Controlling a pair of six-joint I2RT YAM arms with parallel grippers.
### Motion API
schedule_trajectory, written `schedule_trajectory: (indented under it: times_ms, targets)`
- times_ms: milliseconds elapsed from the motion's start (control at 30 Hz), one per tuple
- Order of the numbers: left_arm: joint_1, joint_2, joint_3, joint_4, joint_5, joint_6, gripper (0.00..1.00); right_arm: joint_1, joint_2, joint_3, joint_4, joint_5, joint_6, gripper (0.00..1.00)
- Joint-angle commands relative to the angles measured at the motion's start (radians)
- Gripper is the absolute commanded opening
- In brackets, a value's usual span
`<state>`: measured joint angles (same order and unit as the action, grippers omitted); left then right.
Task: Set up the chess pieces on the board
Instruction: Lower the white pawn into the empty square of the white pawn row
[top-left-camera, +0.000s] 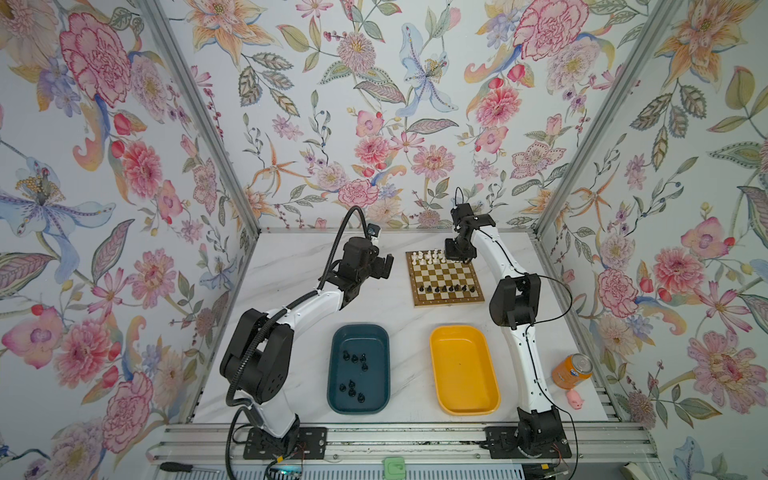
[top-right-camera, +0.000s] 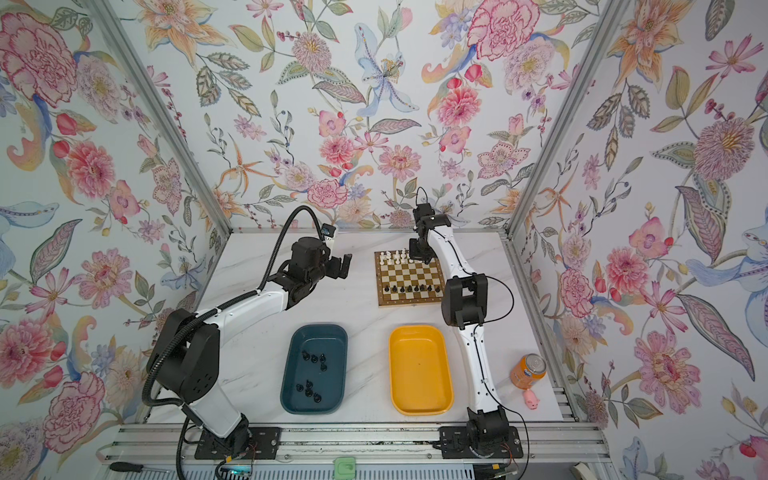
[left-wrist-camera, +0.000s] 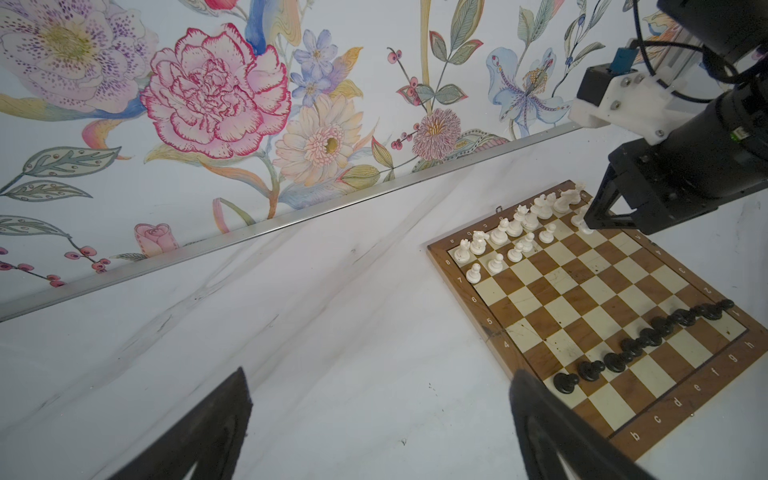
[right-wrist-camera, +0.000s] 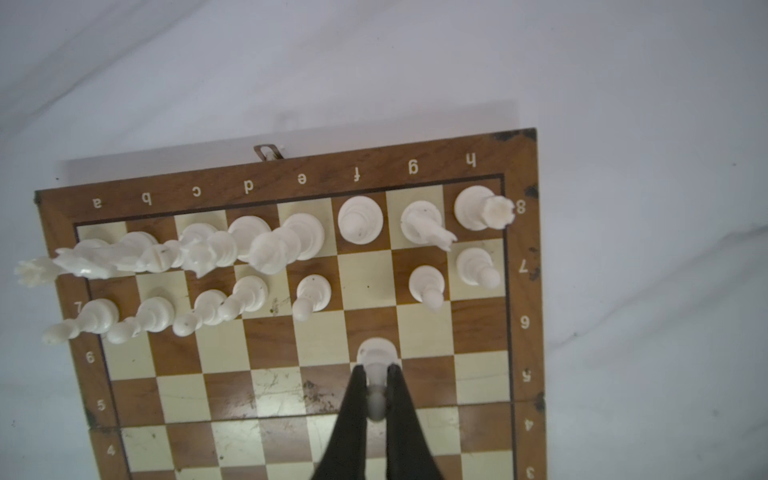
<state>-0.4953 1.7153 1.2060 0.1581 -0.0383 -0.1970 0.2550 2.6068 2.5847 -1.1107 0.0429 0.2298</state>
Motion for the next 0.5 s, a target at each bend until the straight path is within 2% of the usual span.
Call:
schedule_trajectory:
  times_ms: [0,467]
  targets:
    - [0.014,0.01,0.026,-0.009,0.017,0.013,0.98,0.006,0.025,0.03,0.018,0.003,-0.016,0.09]
    - [0.032,-0.004,0.029,-0.043,0.01,0.016,0.98,0.0,0.07,0.055,0.056,-0.024,-0.021,0.1]
